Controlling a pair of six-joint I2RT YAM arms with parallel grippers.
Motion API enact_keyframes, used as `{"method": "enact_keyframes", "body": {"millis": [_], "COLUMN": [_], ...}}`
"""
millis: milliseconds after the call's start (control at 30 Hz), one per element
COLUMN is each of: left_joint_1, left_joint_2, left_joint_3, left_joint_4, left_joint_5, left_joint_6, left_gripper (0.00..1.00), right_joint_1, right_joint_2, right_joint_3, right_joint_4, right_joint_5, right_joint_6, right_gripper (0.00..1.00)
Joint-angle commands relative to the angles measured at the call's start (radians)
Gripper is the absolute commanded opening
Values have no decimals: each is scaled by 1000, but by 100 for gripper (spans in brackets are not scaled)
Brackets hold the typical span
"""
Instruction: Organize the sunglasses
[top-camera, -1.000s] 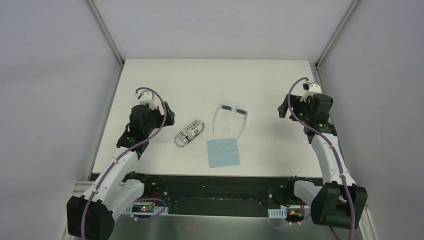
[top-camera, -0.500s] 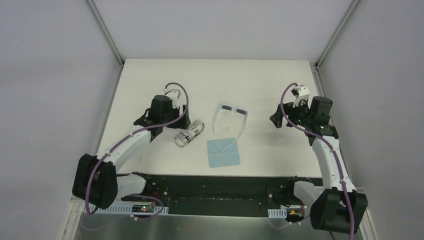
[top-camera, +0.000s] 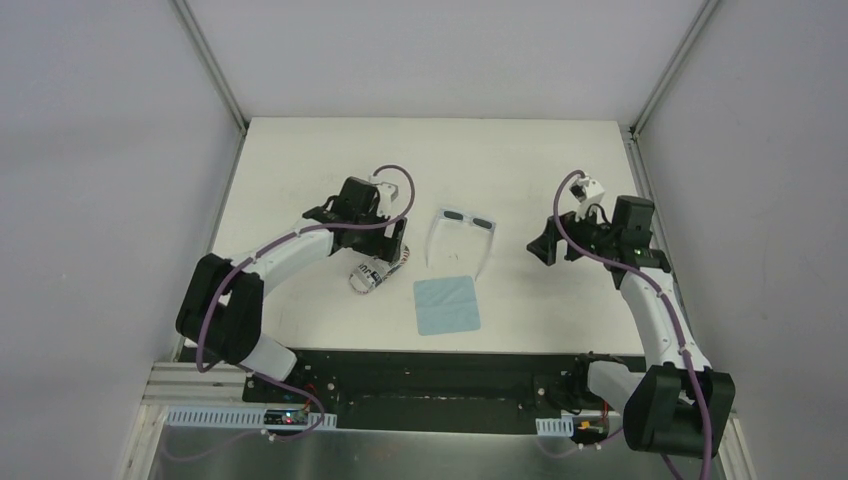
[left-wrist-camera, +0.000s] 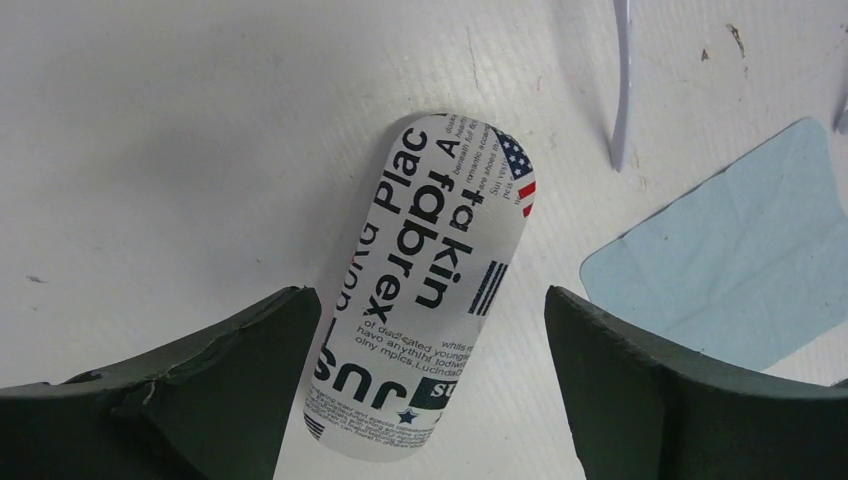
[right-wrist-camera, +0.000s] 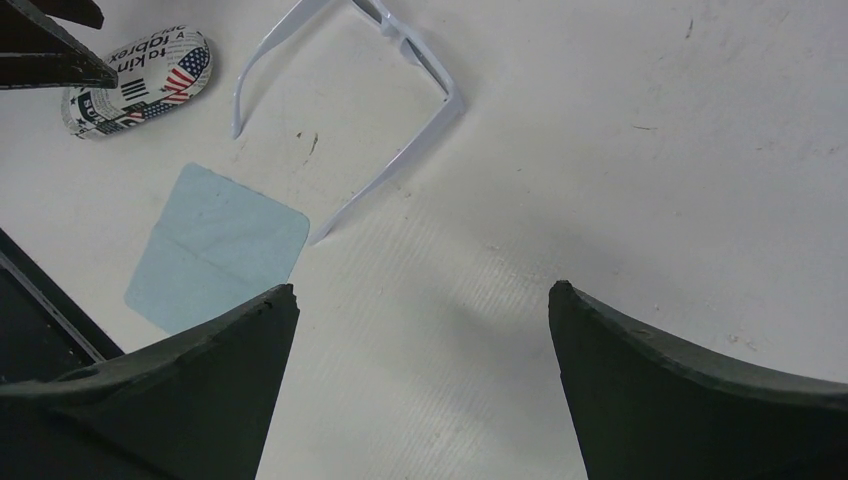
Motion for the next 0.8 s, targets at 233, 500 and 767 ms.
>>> {"method": "enact_keyframes", "body": {"millis": [233,500,767], "left_joint_1": [-80,-92,-94], "left_joint_2": [81,117,108], "left_joint_3": [64,63,65], "left_joint_4": [-89,-89,-89], "left_joint_5": [-80,-90,-111], "left_joint_6": [92,92,78], "left_gripper": [89,83,74], "right_joint_1": [7,7,7], "right_joint_2": [-16,-18,-18], "right_joint_3": [-31,-41,-47], "right_joint_4": [55,62,68], "right_joint_5": [-77,-86,-82], "right_joint_6": [-4,-2,-2], "right_gripper": [100,100,100]}}
